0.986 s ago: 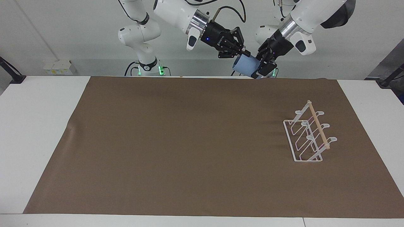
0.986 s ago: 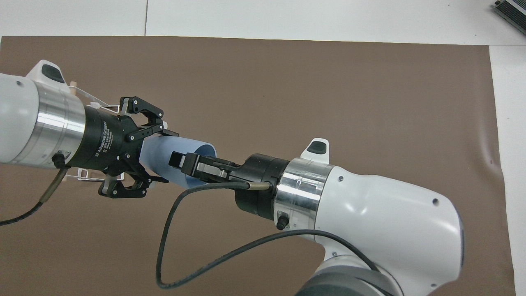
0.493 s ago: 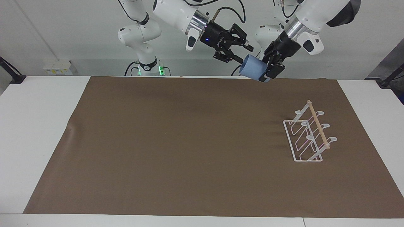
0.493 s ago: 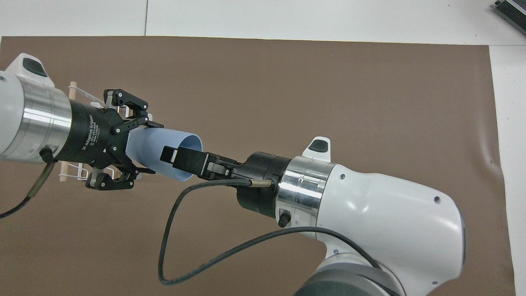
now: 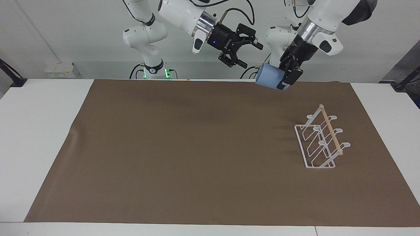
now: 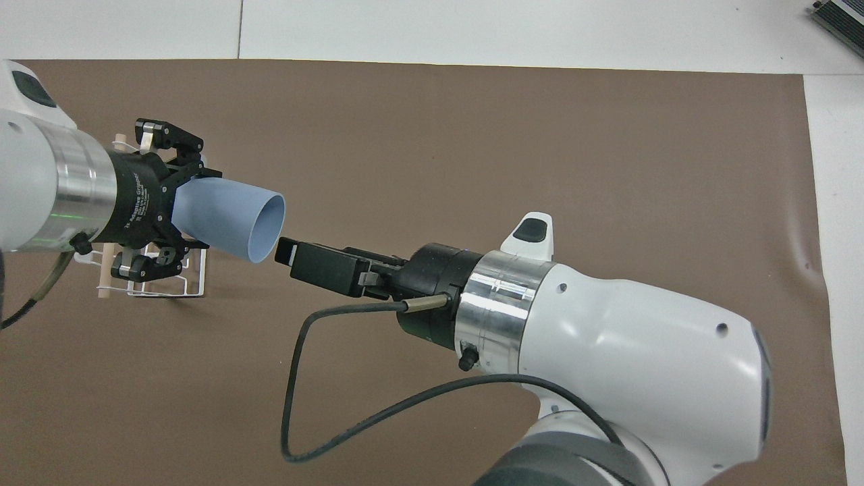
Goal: Hang cup on cup holder
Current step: 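Pull the cup away with the left gripper while the right gripper withdraws, then carry the cup with the left gripper and hang it on the rack peg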
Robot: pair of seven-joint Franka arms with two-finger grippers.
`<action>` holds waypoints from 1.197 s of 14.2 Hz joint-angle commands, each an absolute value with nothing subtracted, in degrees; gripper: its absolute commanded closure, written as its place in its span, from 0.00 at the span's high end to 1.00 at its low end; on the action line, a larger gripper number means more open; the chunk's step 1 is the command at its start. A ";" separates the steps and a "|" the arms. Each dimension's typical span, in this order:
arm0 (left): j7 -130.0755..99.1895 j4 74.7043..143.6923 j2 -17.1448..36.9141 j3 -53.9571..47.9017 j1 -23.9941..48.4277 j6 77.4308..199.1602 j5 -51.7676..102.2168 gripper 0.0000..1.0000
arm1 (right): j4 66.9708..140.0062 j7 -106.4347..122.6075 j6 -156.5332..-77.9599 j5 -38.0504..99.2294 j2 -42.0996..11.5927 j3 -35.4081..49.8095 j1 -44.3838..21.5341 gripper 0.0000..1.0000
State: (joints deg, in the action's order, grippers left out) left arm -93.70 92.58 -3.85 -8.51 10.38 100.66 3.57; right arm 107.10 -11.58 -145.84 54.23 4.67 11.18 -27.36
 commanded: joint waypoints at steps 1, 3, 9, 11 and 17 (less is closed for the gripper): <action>-92.46 97.63 -6.32 -8.00 11.25 106.59 -4.45 0.00 | 107.40 -5.74 -140.22 43.73 4.75 11.51 -24.27 1.00; -92.46 102.89 -8.43 -8.00 11.25 111.07 -12.35 0.00 | 107.23 0.76 -135.63 34.85 4.75 11.51 -22.60 1.00; -98.48 110.04 -7.75 -8.09 11.95 115.57 -35.89 0.00 | 107.23 6.95 -121.84 14.26 4.92 11.43 -17.33 1.00; -102.65 110.21 -6.60 -8.00 11.78 115.31 -40.33 0.00 | 107.14 6.68 -118.84 11.79 4.92 11.25 -13.82 1.00; -113.90 108.02 2.63 -8.00 13.35 108.55 -58.79 0.00 | 107.23 3.18 -114.00 3.97 4.83 11.25 -3.09 0.97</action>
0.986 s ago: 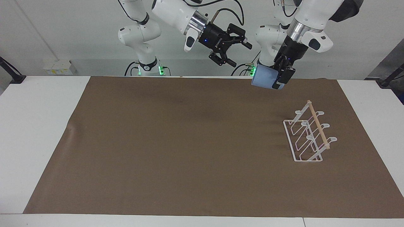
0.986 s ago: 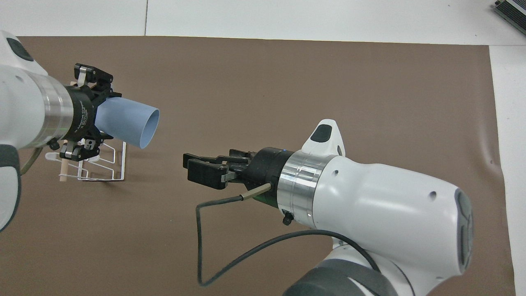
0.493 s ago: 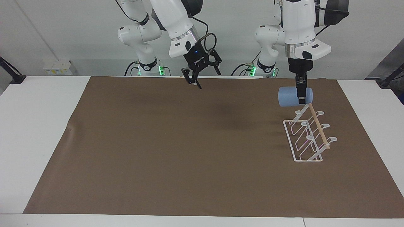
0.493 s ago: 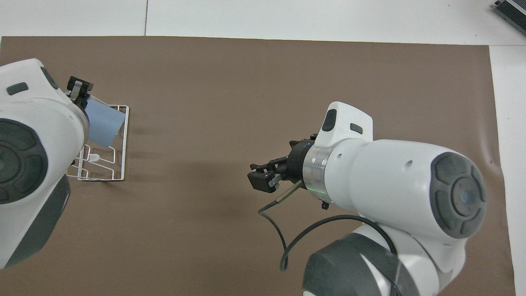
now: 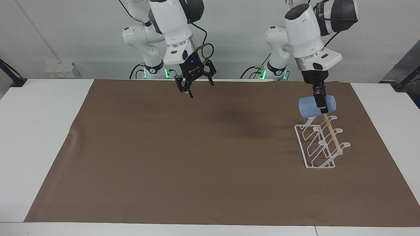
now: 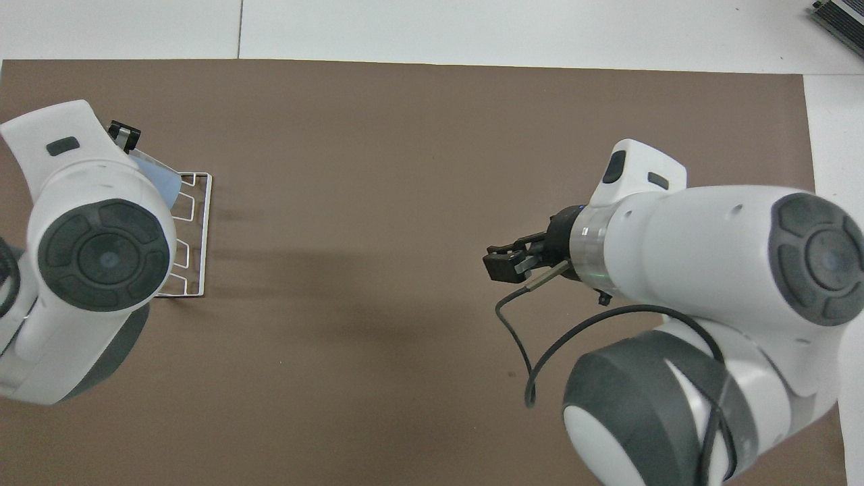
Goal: Hang cup on cup holder
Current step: 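Carry the cup with the left gripper and hang it on the rack peg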
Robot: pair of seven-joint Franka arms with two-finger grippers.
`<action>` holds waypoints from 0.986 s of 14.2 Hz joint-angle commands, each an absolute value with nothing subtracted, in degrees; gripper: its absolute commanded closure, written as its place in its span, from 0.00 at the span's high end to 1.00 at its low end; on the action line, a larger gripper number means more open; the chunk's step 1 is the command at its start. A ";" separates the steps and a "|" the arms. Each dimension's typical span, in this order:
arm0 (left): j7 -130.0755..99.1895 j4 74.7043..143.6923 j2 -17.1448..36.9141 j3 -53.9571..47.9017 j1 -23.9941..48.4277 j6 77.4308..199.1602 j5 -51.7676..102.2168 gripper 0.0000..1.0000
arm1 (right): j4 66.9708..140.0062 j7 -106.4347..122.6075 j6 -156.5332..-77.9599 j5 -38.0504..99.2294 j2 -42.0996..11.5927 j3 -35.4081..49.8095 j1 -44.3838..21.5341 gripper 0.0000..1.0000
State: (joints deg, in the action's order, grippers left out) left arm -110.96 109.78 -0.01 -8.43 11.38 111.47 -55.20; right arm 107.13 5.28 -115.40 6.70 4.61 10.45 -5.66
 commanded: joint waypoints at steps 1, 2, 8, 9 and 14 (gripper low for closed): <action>-113.91 108.02 2.90 -8.00 13.45 108.37 -59.84 0.00 | 107.31 1.42 -112.78 3.78 4.92 11.25 -2.12 0.96; -113.99 108.02 2.99 -8.00 13.45 108.20 -60.64 0.00 | 107.40 -0.33 -111.55 3.78 5.01 11.25 -1.07 0.96; -125.06 105.64 12.30 -8.09 15.20 101.08 -71.81 0.00 | 110.39 0.08 -108.55 3.43 6.68 11.34 3.68 0.98; -126.29 105.56 12.74 -8.00 15.55 100.64 -72.42 0.00 | 110.48 0.70 -107.07 3.34 6.68 11.25 3.95 0.98; -133.15 105.55 17.31 -8.09 16.69 96.59 -78.14 0.00 | 100.06 0.62 -94.86 2.55 3.62 11.25 4.31 0.97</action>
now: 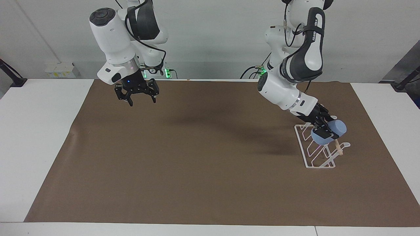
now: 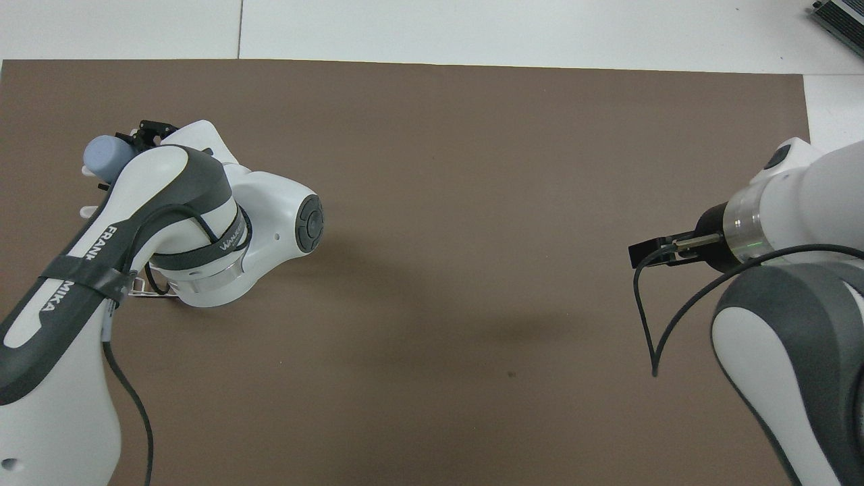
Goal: Hang cup on cup holder
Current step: 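Carry the cup with the left gripper and hang it on the rack peg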
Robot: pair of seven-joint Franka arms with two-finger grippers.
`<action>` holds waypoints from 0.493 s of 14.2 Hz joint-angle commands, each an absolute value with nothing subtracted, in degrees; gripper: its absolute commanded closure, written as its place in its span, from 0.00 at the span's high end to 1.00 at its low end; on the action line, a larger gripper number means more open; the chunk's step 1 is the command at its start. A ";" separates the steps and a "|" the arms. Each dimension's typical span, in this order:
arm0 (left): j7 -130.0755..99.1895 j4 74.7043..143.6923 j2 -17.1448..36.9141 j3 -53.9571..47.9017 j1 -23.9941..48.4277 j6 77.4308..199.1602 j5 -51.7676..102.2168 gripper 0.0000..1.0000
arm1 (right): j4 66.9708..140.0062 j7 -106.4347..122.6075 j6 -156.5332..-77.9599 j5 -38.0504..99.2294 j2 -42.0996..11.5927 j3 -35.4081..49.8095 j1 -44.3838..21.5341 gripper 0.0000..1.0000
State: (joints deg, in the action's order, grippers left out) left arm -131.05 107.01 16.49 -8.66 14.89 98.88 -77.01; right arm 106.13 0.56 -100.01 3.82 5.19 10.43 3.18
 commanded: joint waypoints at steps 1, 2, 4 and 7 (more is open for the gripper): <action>-133.42 106.08 17.14 -8.09 17.13 96.59 -78.05 0.00 | 96.97 0.44 -92.31 2.55 2.47 11.25 4.39 0.97; -133.50 106.61 17.05 -8.17 17.23 96.85 -78.05 0.07 | 94.68 0.44 -90.72 2.55 2.03 11.16 4.48 0.97; -133.42 106.70 16.96 -8.26 17.66 96.86 -78.13 0.53 | 93.43 0.44 -89.56 2.55 1.93 11.25 5.97 0.98; -133.24 106.70 16.88 -8.26 18.02 96.68 -78.05 0.69 | 95.00 0.88 -89.91 2.81 2.55 11.25 8.52 1.00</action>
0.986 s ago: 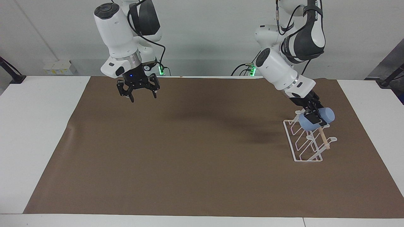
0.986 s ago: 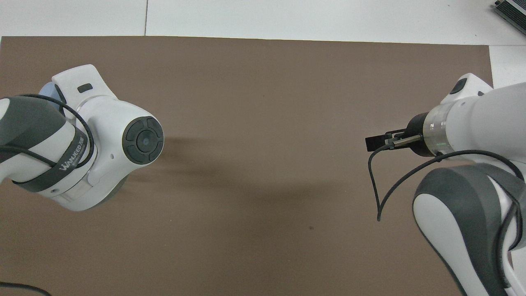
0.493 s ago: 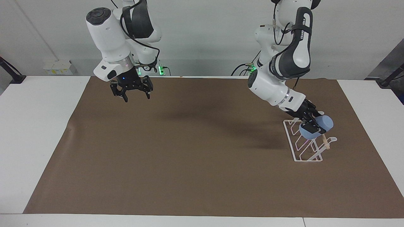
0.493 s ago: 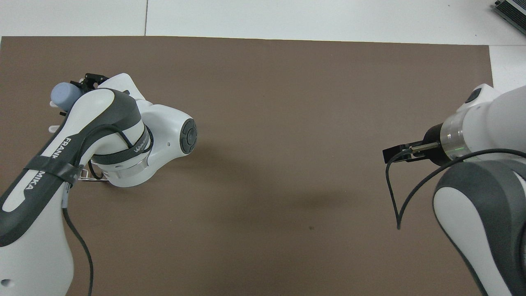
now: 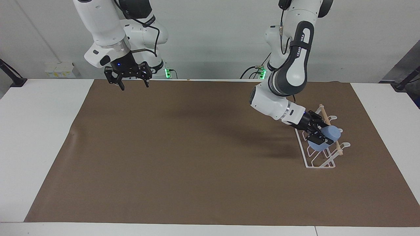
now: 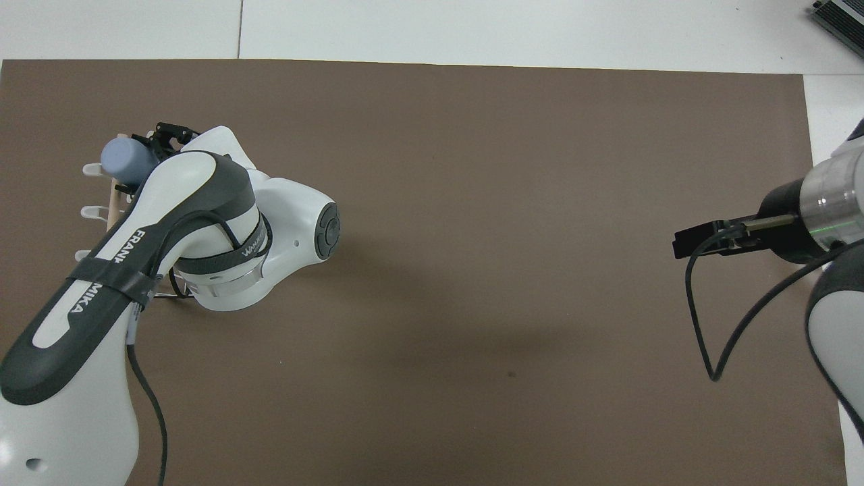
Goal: Hang cup on cup holder
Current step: 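Carry the cup with the left gripper and hang it on the rack peg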
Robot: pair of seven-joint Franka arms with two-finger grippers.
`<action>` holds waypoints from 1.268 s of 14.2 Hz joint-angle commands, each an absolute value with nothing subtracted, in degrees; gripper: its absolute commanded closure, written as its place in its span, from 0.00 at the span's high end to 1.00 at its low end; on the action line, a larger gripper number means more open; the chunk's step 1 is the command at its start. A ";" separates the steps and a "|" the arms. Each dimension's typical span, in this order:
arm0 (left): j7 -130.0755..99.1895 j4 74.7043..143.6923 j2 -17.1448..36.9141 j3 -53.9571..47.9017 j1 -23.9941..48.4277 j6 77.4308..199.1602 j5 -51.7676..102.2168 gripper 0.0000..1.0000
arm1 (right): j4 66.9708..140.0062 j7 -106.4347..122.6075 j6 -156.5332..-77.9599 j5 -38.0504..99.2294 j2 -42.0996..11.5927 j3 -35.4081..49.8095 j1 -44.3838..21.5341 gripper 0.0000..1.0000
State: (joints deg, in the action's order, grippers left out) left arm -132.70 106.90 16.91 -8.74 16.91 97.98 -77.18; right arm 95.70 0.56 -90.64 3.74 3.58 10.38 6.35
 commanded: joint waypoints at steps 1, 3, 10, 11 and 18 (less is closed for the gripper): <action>-133.07 106.61 16.87 -8.26 18.02 96.68 -78.05 0.79 | 95.18 0.88 -90.00 2.81 2.64 11.25 8.61 1.00; -132.89 106.52 16.96 -8.35 18.11 96.77 -77.96 0.94 | 96.58 1.32 -90.09 2.99 3.16 11.16 8.79 1.00; -120.54 106.26 14.07 -8.88 18.02 99.13 -72.71 1.00 | 97.74 2.11 -90.09 3.34 3.96 11.25 8.53 1.00; -114.67 106.43 12.15 -8.88 18.02 100.62 -69.73 1.00 | 97.73 2.20 -90.17 3.34 3.96 11.25 8.53 1.00; -74.31 106.26 5.98 -8.88 17.75 102.39 -48.98 1.00 | 97.73 2.55 -91.93 3.52 3.78 11.16 9.32 1.00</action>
State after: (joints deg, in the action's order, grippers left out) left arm -82.75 105.36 7.28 -9.45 17.58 101.12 -52.90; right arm 96.69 0.99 -90.74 3.74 2.96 10.67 8.36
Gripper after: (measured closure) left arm 0.000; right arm 0.000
